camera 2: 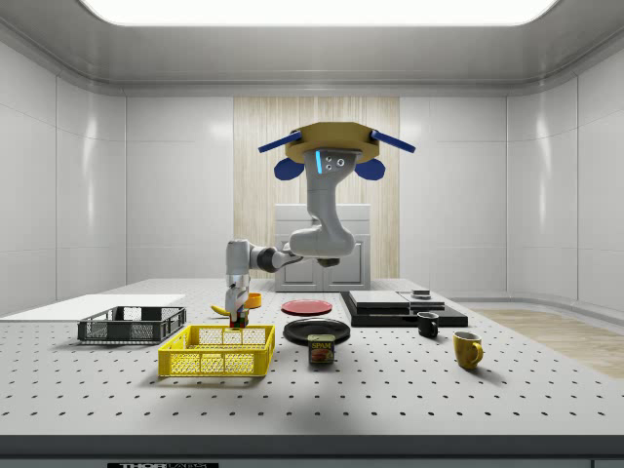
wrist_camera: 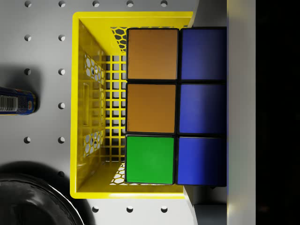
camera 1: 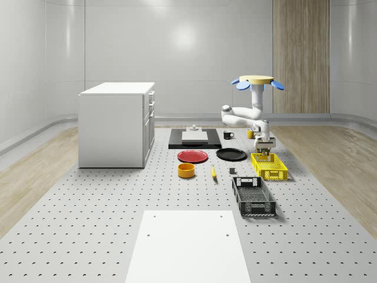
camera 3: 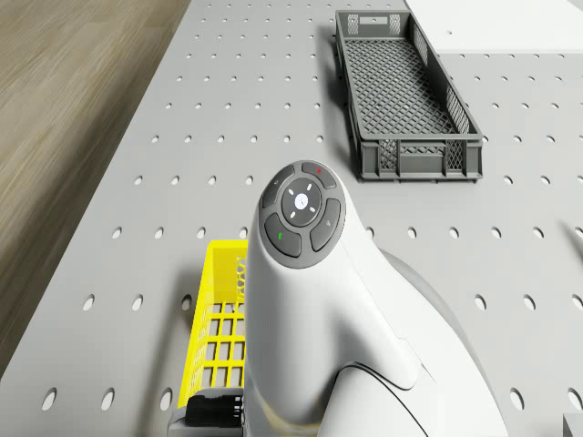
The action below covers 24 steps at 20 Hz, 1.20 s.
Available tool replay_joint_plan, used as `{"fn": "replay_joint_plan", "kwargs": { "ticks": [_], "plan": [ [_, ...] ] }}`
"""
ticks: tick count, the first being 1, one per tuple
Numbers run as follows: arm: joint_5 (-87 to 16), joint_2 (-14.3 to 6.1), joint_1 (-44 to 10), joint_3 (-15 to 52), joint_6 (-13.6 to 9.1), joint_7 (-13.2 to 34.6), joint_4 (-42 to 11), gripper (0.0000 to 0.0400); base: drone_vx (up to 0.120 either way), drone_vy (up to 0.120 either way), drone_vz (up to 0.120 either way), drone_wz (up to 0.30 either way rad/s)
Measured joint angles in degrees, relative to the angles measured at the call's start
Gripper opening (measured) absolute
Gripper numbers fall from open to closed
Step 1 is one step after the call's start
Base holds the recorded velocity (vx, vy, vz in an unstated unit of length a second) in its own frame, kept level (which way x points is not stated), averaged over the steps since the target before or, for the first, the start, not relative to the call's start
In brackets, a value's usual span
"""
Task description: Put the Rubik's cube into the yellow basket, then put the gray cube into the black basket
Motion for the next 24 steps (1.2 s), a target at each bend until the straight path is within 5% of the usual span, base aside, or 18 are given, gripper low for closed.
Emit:
{"fn": "replay_joint_plan", "kwargs": {
  "ticks": [8, 22, 24],
  "plan": [
    [0.1, -0.3, -0.1, 0.0, 0.3, 0.1, 0.0, 0.0322, 0.000, 0.000, -0.120, 0.000],
    [-7.3, -0.4, -1.7, -8.1, 3.6, 0.2, 2.3, 0.0322, 0.000, 0.000, 0.000, 0.000],
    [-8.2, -0.2, -1.9, -8.9, 3.9, 0.4, 2.7, 0.0355, 0.000, 0.000, 0.000, 0.000]
  ]
}}
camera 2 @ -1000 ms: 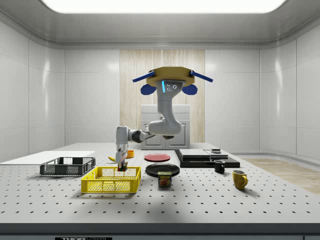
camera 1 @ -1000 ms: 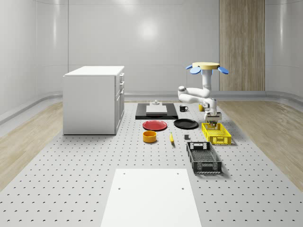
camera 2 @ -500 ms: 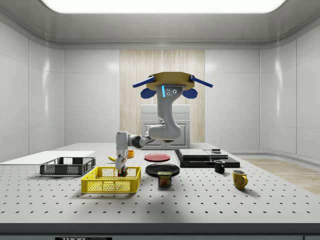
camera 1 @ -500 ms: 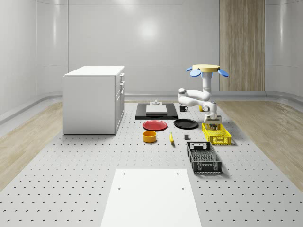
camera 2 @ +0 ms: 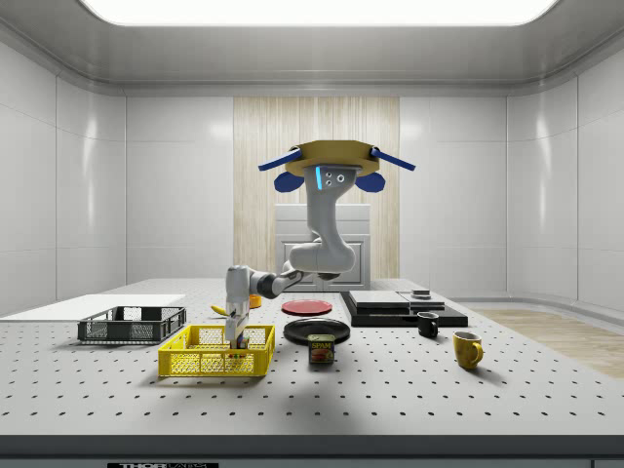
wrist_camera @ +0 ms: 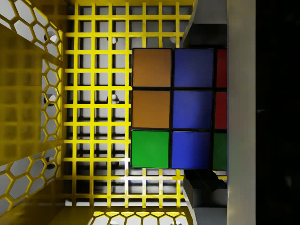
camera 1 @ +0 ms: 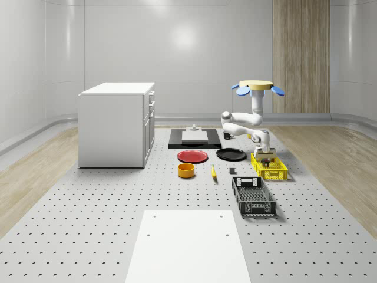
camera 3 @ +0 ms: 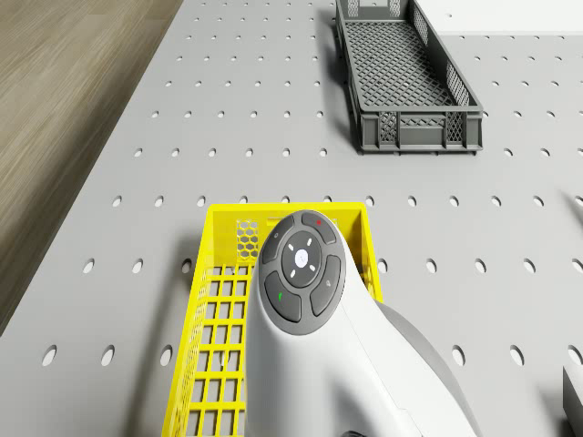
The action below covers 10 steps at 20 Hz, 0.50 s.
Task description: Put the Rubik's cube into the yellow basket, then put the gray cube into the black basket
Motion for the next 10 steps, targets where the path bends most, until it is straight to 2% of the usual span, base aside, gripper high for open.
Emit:
{"fn": "replay_joint_plan", "kwargs": {
  "ticks": [7, 10],
  "plan": [
    [2.0, 0.2, 0.7, 2.4, -1.4, -0.2, -0.9, 0.0392, 0.000, 0.000, 0.000, 0.000],
    [3.8, 0.2, 1.1, 4.4, -2.3, -0.3, -1.6, 0.0396, 0.000, 0.000, 0.120, 0.000]
  ]
}}
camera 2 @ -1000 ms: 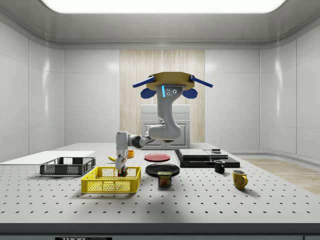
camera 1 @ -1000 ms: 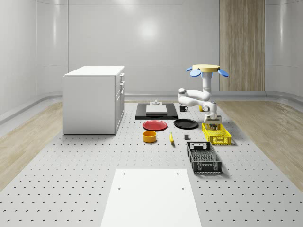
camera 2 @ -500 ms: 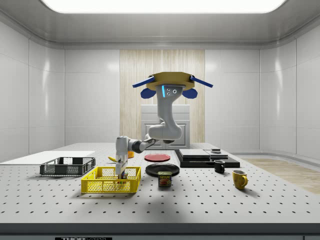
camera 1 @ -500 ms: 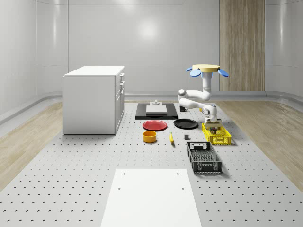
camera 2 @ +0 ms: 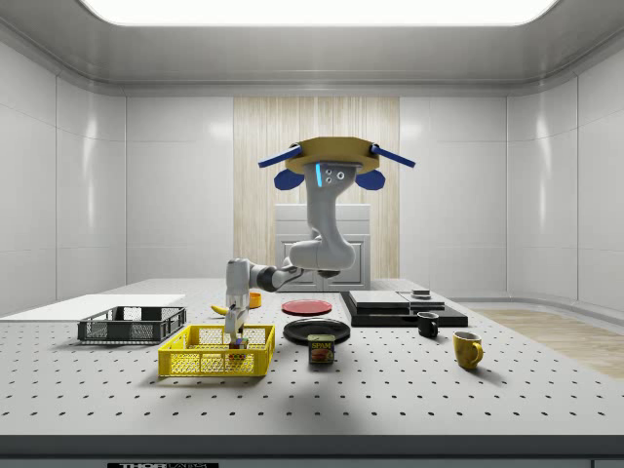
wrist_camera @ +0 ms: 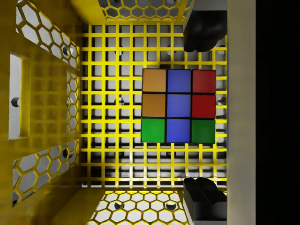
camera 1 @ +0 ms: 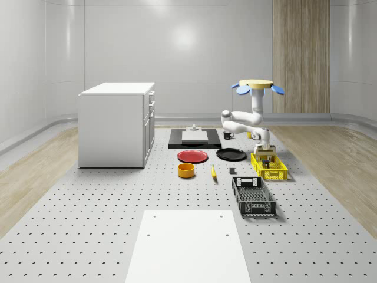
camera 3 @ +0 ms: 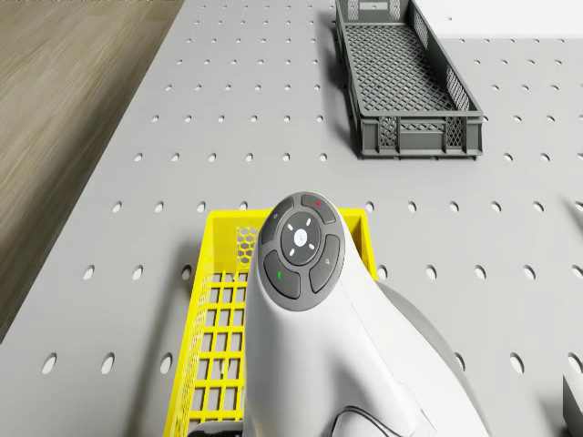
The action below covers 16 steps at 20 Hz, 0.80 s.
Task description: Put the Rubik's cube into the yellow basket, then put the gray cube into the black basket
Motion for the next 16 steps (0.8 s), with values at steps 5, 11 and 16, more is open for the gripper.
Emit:
{"fn": "replay_joint_plan", "kwargs": {
  "ticks": [5, 11, 16],
  "plan": [
    [1.8, 0.0, 0.3, 1.9, -0.8, 0.0, -0.5, 0.0399, 0.000, -0.016, 0.120, 0.000],
    [2.5, 0.0, 0.5, 2.7, -1.0, 0.0, -0.7, 0.0400, 0.007, -0.120, 0.053, 0.000],
    [2.7, -0.1, 0.5, 2.9, -1.1, 0.0, -0.8, 0.0400, 0.000, -0.120, 0.000, 0.000]
  ]
}}
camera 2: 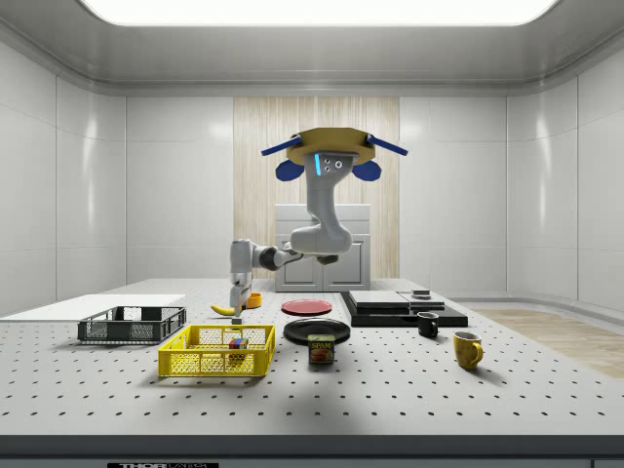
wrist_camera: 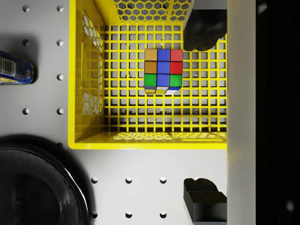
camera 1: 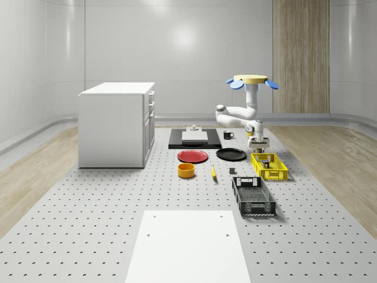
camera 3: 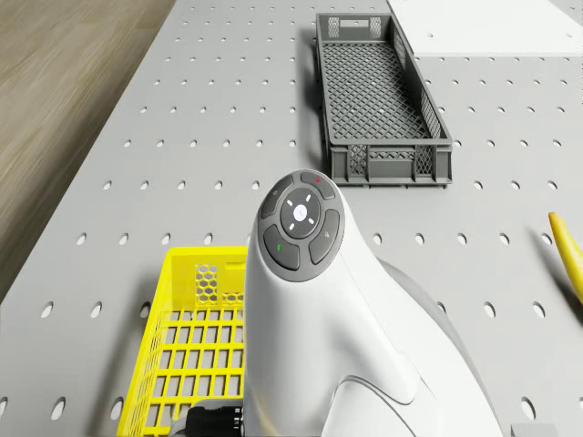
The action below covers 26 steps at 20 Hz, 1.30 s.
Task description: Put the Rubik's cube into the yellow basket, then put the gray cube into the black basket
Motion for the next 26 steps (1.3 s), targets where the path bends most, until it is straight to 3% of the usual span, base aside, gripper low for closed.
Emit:
{"fn": "replay_joint_plan", "kwargs": {
  "ticks": [17, 26],
  "plan": [
    [0.1, -0.2, 0.0, 0.1, 0.1, 0.0, 0.0, 0.0400, 0.115, -0.120, 0.000, 0.000],
    [0.2, -0.2, -0.1, 0.1, 0.2, 0.0, 0.0, 0.0400, 0.004, -0.120, 0.000, 0.000]
  ]
}}
